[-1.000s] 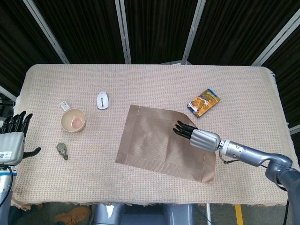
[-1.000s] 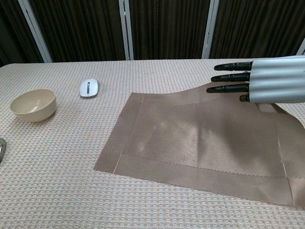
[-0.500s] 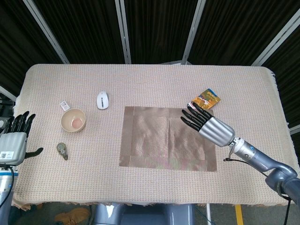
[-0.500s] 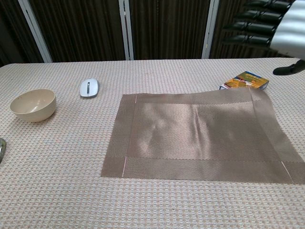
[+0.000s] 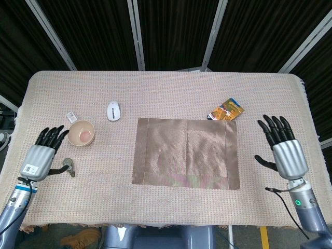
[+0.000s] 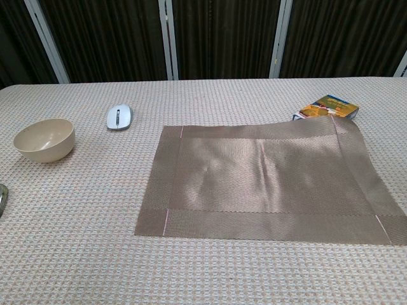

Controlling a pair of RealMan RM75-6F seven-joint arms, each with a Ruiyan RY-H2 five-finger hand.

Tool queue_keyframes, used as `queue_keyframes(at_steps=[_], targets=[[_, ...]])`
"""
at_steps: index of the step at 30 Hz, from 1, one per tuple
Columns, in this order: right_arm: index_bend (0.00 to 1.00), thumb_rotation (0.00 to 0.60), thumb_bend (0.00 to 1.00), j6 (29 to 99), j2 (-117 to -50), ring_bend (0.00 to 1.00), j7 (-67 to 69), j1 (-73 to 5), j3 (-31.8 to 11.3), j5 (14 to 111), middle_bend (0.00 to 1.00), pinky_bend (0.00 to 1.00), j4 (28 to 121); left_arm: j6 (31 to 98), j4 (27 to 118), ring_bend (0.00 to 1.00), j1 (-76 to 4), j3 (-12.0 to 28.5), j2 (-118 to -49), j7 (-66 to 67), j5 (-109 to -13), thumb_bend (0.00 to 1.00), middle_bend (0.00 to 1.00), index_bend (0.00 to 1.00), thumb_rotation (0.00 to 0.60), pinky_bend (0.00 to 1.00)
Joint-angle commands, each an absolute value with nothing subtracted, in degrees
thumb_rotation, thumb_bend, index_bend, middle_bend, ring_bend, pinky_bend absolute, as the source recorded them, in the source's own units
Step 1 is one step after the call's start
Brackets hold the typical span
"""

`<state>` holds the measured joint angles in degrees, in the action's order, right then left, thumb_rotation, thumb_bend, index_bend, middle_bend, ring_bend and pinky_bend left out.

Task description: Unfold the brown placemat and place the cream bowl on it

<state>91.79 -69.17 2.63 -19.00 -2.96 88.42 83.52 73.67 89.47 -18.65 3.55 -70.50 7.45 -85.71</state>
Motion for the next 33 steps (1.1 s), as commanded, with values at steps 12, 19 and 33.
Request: queue_keyframes(at_steps=[12, 19, 33], targets=[[0.00, 0.600, 0.00, 98.6, -70.7, 0.00, -2.5, -8.9, -2.3, 86.9, 0.00, 0.00, 90.3, 58.5, 88.6, 0.00, -30.8, 1.3, -80.6, 9.5, -91.9, 0.01, 0.00, 0.22, 0.600, 0.00], [0.00, 0.600, 0.00, 97.4, -70.7, 0.00, -2.8, -8.3, -2.7, 87.3, 0.00, 0.00, 89.8, 58.3, 83.1, 0.00, -32.2, 0.2, -86.4, 7.3, -93.5, 0.05, 0.00, 0.31, 0.600, 0.00], [0.00, 0.600, 0.00, 95.8, -70.7, 0.00, -0.4, -7.8, -4.4, 87.9, 0.00, 0.00, 89.2, 56.0, 72.9, 0.00, -34.9, -0.8, -96.7, 6.0, -93.1, 0.14, 0.00, 0.33, 0.600, 0.00]])
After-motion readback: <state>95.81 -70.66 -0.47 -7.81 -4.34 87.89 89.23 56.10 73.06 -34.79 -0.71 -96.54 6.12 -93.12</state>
